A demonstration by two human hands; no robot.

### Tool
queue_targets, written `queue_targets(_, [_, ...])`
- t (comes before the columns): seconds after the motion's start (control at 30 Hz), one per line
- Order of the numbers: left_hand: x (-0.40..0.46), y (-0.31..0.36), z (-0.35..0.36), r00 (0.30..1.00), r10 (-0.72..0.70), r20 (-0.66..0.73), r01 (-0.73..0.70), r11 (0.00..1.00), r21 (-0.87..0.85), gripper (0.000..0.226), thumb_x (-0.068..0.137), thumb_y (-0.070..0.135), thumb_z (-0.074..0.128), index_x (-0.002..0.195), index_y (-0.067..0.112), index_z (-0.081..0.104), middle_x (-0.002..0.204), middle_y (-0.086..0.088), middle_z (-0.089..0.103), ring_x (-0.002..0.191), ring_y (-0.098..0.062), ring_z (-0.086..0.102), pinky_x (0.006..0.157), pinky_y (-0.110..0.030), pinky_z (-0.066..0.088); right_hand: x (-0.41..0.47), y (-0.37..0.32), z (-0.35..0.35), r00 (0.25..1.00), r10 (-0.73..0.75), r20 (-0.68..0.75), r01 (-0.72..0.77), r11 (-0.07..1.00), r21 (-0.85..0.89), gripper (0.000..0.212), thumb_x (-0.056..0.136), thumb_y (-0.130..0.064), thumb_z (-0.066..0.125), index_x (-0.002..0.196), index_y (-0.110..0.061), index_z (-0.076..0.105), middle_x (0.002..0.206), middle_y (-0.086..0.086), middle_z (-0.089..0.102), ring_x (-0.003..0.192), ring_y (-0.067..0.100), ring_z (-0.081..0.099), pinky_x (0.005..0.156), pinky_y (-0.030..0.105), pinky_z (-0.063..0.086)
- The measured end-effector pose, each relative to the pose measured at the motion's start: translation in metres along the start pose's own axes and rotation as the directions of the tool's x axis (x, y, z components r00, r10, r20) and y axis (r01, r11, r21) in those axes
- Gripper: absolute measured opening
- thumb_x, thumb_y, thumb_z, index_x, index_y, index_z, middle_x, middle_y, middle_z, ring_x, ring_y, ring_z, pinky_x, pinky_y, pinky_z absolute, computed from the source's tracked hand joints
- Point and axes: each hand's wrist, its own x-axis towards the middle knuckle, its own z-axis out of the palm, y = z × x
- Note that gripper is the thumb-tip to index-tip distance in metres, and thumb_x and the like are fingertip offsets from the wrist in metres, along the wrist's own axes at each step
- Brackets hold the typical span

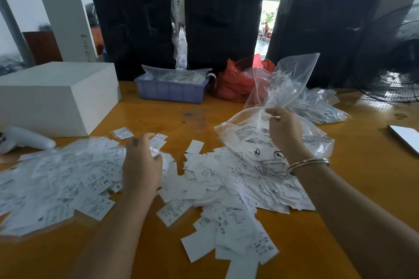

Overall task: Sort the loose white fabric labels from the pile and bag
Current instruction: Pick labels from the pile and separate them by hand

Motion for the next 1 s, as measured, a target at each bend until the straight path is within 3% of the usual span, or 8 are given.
queue_targets(0.13, [0.000, -0.004, 0.002, 1.000, 0.011, -0.010, -0.007, 0.941, 0.338, 0.050, 0.078, 0.017, 0.076, 0.125, 0.018, 0.057, 0.131, -0.014, 0.047, 0.113, -0.030, 0.047, 0.088, -0.039, 0.044, 0.015, 0.025, 0.004, 0.920, 0.197, 0.338, 0.078, 0.755, -0.651, 0.038, 0.093, -0.027, 0.051, 0.123, -0.005, 0.051, 0.132, 0.013, 0.049, 0.114, 0.030, 0.050, 0.097, 0.043, 0.041])
queue_targets(0.23, [-0.004, 0.004, 0.006, 0.989, 0.146, 0.006, -0.141, 0.944, 0.297, 0.042, 0.077, 0.014, 0.075, 0.117, 0.022, 0.063, 0.131, -0.011, 0.050, 0.119, -0.031, 0.043, 0.094, -0.044, 0.037, 0.009, 0.029, 0.008, 0.911, 0.191, 0.365, 0.141, 0.687, -0.713, 0.014, 0.094, -0.025, 0.049, 0.093, -0.014, 0.057, 0.110, 0.010, 0.062, 0.103, 0.027, 0.056, 0.092, 0.039, 0.036])
queue_targets(0.37, [-0.013, 0.016, 0.010, 0.912, 0.380, 0.156, -0.401, 0.907, 0.128, 0.027, 0.086, 0.016, 0.064, 0.109, 0.029, 0.065, 0.118, 0.007, 0.058, 0.118, -0.019, 0.042, 0.088, -0.028, 0.020, 0.008, 0.033, 0.012, 0.968, 0.007, 0.250, 0.179, 0.679, -0.712, 0.016, 0.091, -0.013, 0.050, 0.092, -0.012, 0.066, 0.097, 0.009, 0.067, 0.091, 0.028, 0.061, 0.085, 0.036, 0.038])
queue_targets(0.47, [-0.019, 0.021, 0.013, 0.841, 0.460, 0.283, -0.478, 0.878, -0.008, 0.020, 0.092, 0.022, 0.057, 0.106, 0.033, 0.064, 0.112, 0.018, 0.056, 0.118, -0.011, 0.038, 0.087, -0.023, 0.016, 0.005, 0.036, 0.008, 0.985, -0.057, 0.161, 0.146, 0.767, -0.625, 0.024, 0.091, -0.015, 0.046, 0.072, -0.011, 0.061, 0.087, 0.007, 0.067, 0.082, 0.027, 0.056, 0.087, 0.036, 0.036])
queue_targets(0.67, [-0.024, 0.032, 0.010, 0.873, 0.386, 0.298, -0.282, 0.899, -0.336, 0.015, 0.093, 0.026, 0.057, 0.105, 0.033, 0.063, 0.103, 0.026, 0.053, 0.107, -0.002, 0.048, 0.090, -0.020, 0.038, -0.017, 0.005, -0.006, 0.983, -0.167, -0.080, 0.162, 0.985, -0.062, 0.014, 0.091, -0.023, 0.059, 0.091, -0.014, 0.070, 0.087, -0.003, 0.067, 0.087, 0.022, 0.062, 0.081, 0.039, 0.049])
queue_targets(0.8, [-0.024, 0.038, 0.003, 0.857, 0.284, 0.430, 0.014, 0.821, -0.570, 0.028, 0.085, 0.057, 0.053, 0.111, 0.045, 0.052, 0.111, 0.026, 0.056, 0.103, 0.008, 0.054, 0.078, -0.008, 0.043, -0.053, -0.029, 0.003, 0.977, -0.066, 0.202, -0.006, 0.943, 0.333, 0.008, 0.088, -0.017, 0.064, 0.082, -0.021, 0.062, 0.068, -0.004, 0.070, 0.060, 0.006, 0.062, 0.051, 0.017, 0.048])
queue_targets(0.93, [-0.021, 0.037, 0.000, 0.790, 0.276, 0.548, 0.156, 0.774, -0.614, 0.072, 0.067, 0.080, 0.046, 0.125, 0.038, 0.052, 0.115, 0.018, 0.061, 0.103, 0.003, 0.058, 0.081, -0.014, 0.046, -0.085, -0.039, 0.023, 0.832, -0.106, 0.544, -0.146, 0.905, 0.401, 0.004, 0.086, -0.014, 0.065, 0.087, -0.017, 0.063, 0.070, -0.007, 0.071, 0.053, -0.002, 0.058, 0.049, 0.008, 0.042])
queue_targets(1.0, [-0.021, 0.037, 0.002, 0.774, 0.255, 0.579, 0.215, 0.755, -0.620, 0.055, 0.073, 0.069, 0.062, 0.114, 0.032, 0.062, 0.101, 0.009, 0.071, 0.093, -0.005, 0.065, 0.074, -0.018, 0.052, -0.091, -0.039, 0.031, 0.818, -0.133, 0.560, -0.140, 0.897, 0.418, 0.002, 0.086, -0.014, 0.065, 0.087, -0.016, 0.064, 0.068, -0.006, 0.071, 0.054, -0.001, 0.059, 0.048, 0.009, 0.041])
